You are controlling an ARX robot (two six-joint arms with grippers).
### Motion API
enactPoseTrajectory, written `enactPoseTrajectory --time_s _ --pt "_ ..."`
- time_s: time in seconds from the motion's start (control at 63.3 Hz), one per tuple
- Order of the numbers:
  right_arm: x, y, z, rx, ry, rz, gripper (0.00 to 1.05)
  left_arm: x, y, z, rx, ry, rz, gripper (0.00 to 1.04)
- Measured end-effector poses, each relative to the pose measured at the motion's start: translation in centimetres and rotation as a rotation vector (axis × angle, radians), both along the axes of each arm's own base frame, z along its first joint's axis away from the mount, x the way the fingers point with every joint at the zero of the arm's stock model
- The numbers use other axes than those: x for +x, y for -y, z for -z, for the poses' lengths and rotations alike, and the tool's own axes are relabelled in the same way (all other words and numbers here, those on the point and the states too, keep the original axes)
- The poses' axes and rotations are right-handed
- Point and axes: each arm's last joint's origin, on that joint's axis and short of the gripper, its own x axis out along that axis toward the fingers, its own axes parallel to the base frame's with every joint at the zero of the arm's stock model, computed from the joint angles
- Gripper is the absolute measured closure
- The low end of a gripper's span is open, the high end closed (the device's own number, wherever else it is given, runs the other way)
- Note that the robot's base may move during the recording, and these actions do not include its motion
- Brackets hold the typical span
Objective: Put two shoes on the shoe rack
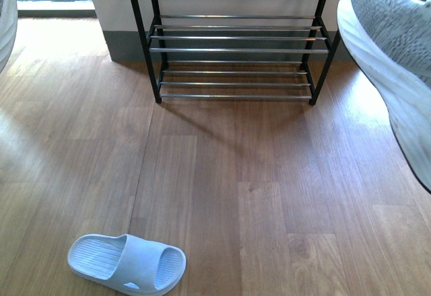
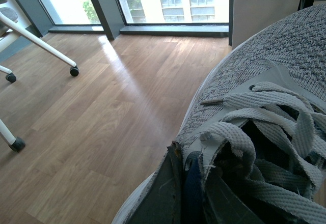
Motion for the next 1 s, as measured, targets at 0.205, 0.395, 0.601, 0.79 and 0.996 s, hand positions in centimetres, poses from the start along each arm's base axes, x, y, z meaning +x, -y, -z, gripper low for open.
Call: enactPoseTrajectory --time_s 0.205,0.395,0.601,0.79,0.996 --pt "-7.7 0.1 -1.5 0.060 0.070 0.027 1.03 0.0 0.0 0.0 0.000 0.000 0.000 1.03" --pt "-10.2 0.6 -2.5 0.142 0.176 0.023 1.03 0.0 0.0 0.0 0.000 0.000 0.000 1.03" --pt "-10.2 0.6 -2.5 0.144 0.172 0.029 1.03 0.0 0.0 0.0 0.000 0.000 0.000 1.03" --pt "-10.2 0.5 -2.5 0.148 0.169 0.016 1.03 0.0 0.0 0.0 0.002 0.001 -0.008 1.03" --pt "-10.2 0.5 -2.4 0.147 0.169 0.019 1.03 0.0 0.0 0.0 0.002 0.000 -0.007 1.03"
